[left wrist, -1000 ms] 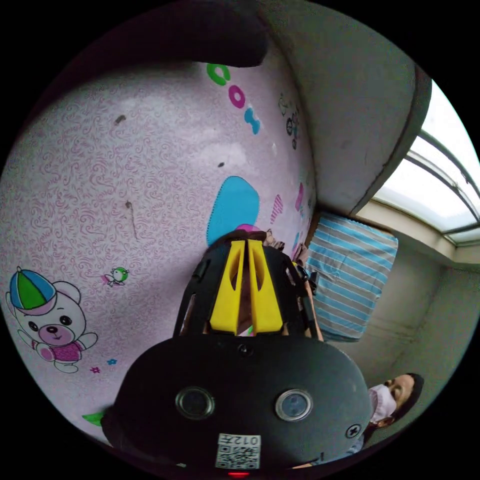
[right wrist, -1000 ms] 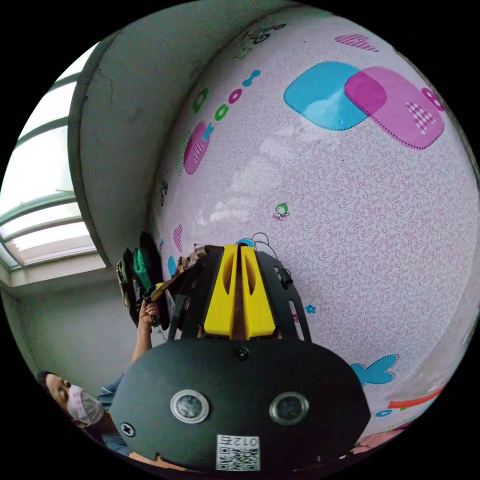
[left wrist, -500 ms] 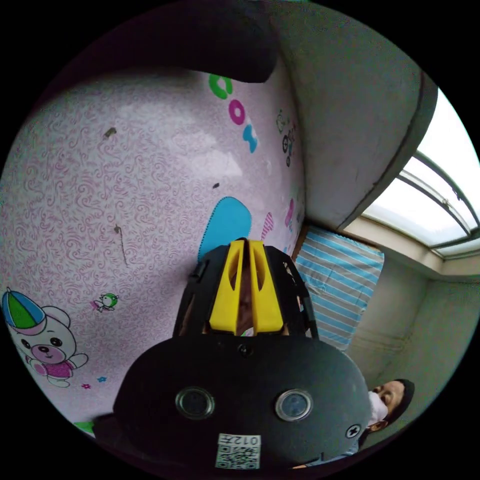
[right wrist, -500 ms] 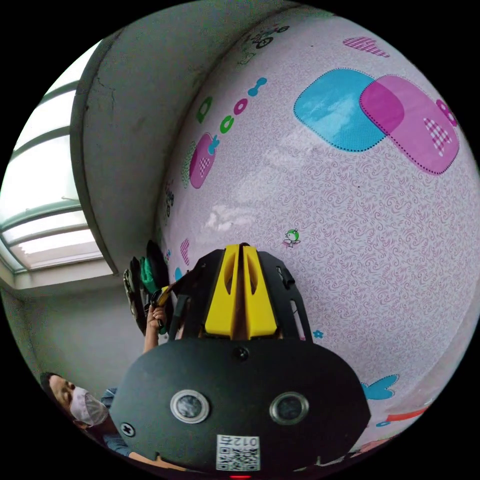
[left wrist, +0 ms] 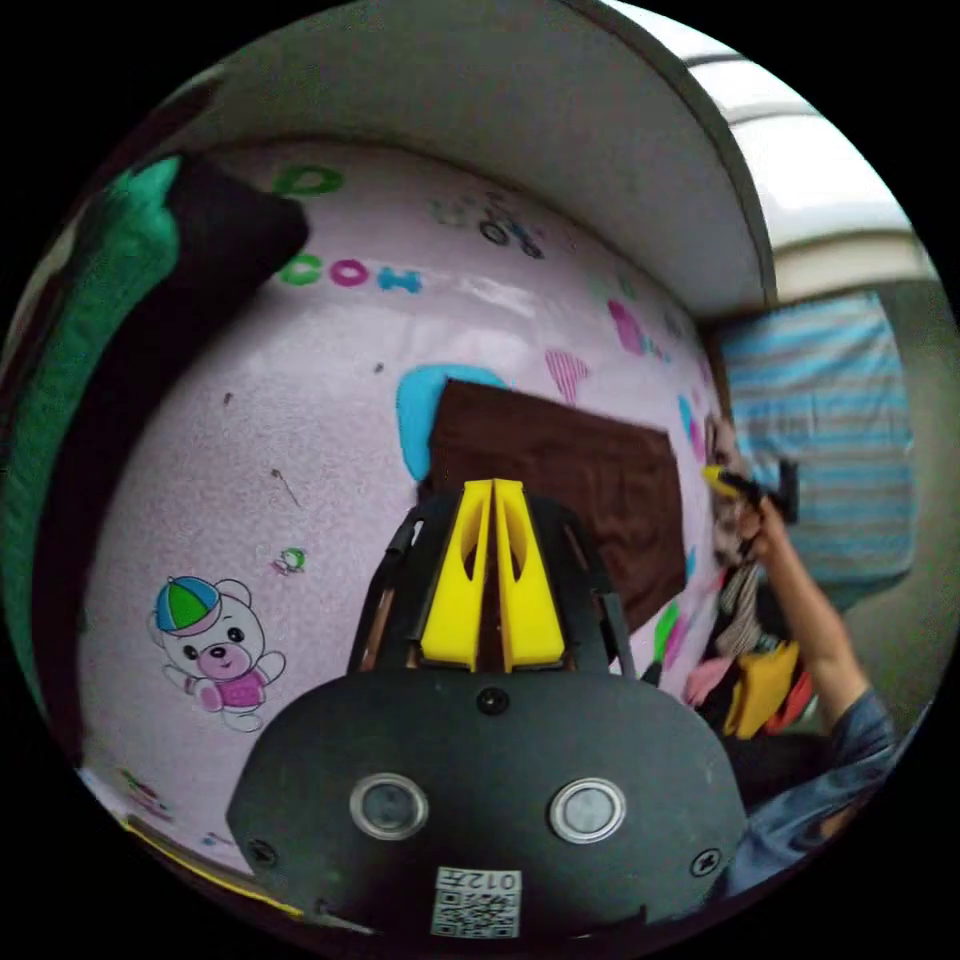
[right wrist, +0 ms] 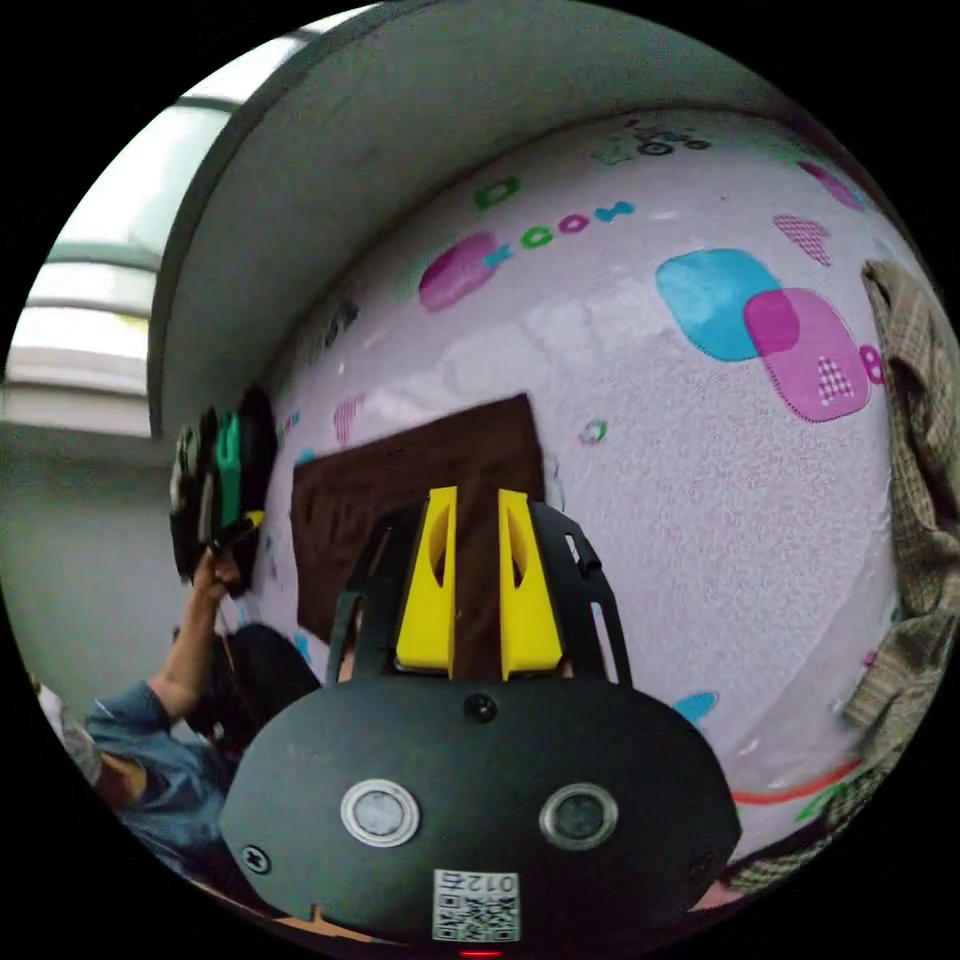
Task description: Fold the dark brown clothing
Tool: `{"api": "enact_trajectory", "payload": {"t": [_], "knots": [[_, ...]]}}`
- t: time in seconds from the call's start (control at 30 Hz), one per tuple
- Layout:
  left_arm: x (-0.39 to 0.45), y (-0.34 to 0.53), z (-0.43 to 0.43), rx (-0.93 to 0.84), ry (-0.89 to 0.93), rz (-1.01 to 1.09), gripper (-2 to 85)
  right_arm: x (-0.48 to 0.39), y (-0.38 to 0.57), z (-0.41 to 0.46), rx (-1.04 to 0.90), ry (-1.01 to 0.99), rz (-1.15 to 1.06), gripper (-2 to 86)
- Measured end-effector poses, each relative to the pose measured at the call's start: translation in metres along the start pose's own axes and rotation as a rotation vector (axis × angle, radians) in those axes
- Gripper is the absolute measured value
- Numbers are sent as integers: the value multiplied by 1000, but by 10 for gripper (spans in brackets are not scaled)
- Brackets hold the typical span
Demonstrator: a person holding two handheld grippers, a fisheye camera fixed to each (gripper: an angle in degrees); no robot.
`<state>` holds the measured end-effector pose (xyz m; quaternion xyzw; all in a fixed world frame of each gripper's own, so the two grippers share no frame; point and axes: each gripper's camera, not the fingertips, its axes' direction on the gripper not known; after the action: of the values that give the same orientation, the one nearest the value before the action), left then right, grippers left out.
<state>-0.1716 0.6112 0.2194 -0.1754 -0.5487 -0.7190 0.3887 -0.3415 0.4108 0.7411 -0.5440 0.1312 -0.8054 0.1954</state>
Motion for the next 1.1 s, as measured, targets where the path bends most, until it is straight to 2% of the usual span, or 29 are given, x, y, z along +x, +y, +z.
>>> {"api": "enact_trajectory", "payload": {"t": [0.13,0.33,0.4,0.7,1.1], "knots": [[87,33,37,-161,-167,252,8,-64,48,8,-246,102,-133,52],[170,97,85,-302,-374,458,8,-109,110,47,-376,345,-212,28],[178,111,97,-328,-438,451,9,-119,118,56,-368,390,-224,20],[195,112,139,-427,-468,381,7,-156,123,95,-439,570,-304,-9],[207,97,153,-568,-363,326,7,-176,133,84,-477,594,-319,-10]]}}
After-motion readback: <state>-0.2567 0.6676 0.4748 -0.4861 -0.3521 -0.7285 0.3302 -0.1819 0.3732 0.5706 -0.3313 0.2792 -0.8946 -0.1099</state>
